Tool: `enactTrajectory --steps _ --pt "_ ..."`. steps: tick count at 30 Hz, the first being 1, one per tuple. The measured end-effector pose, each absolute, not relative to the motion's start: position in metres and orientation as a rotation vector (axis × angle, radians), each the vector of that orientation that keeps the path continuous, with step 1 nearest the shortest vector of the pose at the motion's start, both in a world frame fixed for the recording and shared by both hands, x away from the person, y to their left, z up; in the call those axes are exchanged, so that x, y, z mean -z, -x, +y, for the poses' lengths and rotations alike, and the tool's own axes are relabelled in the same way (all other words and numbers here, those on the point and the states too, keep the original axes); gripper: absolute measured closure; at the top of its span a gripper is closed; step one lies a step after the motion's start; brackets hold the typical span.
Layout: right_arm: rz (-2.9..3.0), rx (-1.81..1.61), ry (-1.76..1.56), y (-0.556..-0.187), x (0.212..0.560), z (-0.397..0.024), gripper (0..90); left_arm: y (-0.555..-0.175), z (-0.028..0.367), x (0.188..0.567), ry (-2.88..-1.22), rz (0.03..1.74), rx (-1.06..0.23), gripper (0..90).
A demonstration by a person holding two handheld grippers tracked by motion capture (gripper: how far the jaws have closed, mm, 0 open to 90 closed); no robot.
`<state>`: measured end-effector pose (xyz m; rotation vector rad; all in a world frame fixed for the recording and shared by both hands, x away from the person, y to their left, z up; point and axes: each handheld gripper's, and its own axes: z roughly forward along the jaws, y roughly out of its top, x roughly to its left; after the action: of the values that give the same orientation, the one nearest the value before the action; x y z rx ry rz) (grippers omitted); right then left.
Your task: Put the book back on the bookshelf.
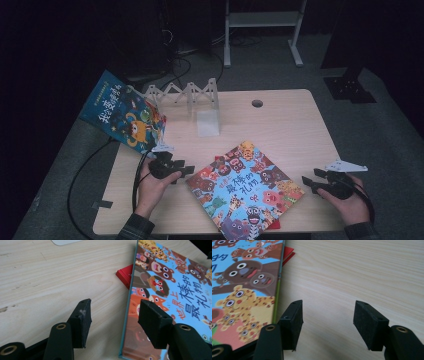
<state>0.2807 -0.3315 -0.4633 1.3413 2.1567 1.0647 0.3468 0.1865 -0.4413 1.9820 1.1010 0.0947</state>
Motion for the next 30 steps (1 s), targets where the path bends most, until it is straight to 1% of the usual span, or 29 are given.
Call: enactTrajectory --steps 12,19,25,30 --pt "2.186 -1.065 -1.326 -0.254 0.464 -0.334 38.4 -0.351 0.19 0.444 -1.999 1.1 -0.104 43.9" --pt "2.215 -1.054 -1.316 -0.239 0.466 -0.332 37.7 -0.357 0.192 0.45 -2.011 1.151 -0.119 45.5" --pt "2.245 -1.034 -1.306 -0.234 0.469 -0.329 37.5 -0.357 0.188 0.453 -2.036 1.149 -0.109 45.8" --pt "2.255 -1.015 -1.3 -0.237 0.47 -0.324 37.3 -0.356 0.182 0.455 -2.057 1.13 -0.093 45.7"
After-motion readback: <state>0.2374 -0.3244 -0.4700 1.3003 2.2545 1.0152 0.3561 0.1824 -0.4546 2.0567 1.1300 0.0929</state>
